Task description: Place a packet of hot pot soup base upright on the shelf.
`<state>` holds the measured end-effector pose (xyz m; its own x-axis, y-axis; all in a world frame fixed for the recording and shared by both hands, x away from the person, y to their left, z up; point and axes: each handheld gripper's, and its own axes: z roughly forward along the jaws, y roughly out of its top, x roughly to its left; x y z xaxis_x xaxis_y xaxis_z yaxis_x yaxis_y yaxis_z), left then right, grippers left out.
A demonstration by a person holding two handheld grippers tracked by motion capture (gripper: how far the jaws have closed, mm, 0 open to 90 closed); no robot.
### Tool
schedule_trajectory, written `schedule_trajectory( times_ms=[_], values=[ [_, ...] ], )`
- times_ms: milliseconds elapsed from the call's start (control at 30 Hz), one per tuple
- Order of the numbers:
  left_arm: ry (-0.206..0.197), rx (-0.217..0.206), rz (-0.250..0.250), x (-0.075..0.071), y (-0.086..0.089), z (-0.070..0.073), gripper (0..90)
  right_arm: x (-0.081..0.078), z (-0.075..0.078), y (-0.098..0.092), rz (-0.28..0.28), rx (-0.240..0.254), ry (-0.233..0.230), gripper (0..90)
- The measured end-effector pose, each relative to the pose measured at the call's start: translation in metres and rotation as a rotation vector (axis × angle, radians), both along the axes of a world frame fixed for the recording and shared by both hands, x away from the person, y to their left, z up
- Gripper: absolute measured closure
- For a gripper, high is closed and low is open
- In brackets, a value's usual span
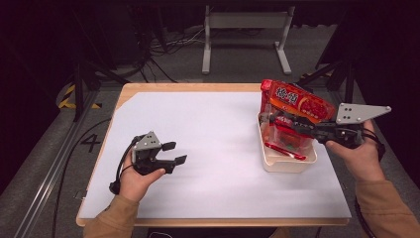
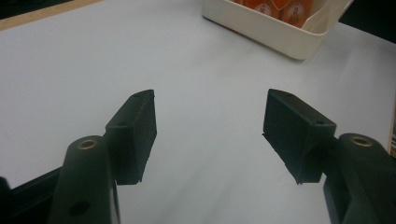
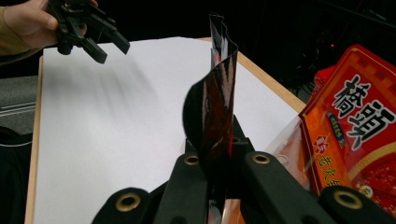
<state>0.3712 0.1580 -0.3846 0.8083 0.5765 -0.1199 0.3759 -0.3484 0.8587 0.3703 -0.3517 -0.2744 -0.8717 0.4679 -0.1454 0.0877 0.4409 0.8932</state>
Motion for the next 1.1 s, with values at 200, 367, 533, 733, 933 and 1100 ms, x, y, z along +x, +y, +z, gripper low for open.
schedule_trajectory(
  times_ms=[200, 367, 533, 733, 933, 1100],
  values=[
    [0.007, -0.006, 0.023, -0.001, 0.008, -0.001, 35.5, 0.003, -0.005, -0.006, 0.011, -0.022, -0.012, 90.0],
    [0.007, -0.005, 0.029, -0.002, 0.010, -0.002, 35.4, 0.005, -0.010, -0.009, 0.028, -0.036, -0.010, 90.0],
    [0.010, -0.005, 0.037, -0.002, 0.012, -0.002, 35.2, 0.007, -0.017, -0.012, 0.043, -0.038, 0.007, 90.0],
    [0.014, -0.007, 0.039, -0.002, 0.013, -0.003, 35.0, 0.008, -0.023, -0.015, 0.057, -0.030, 0.031, 90.0],
    [0.012, -0.005, 0.037, -0.001, 0.013, -0.004, 34.9, 0.007, -0.024, -0.016, 0.087, -0.010, 0.050, 90.0],
    [0.018, -0.011, 0.040, -0.001, 0.013, -0.004, 34.8, 0.007, -0.026, -0.015, 0.118, 0.000, 0.080, 90.0]
  ],
)
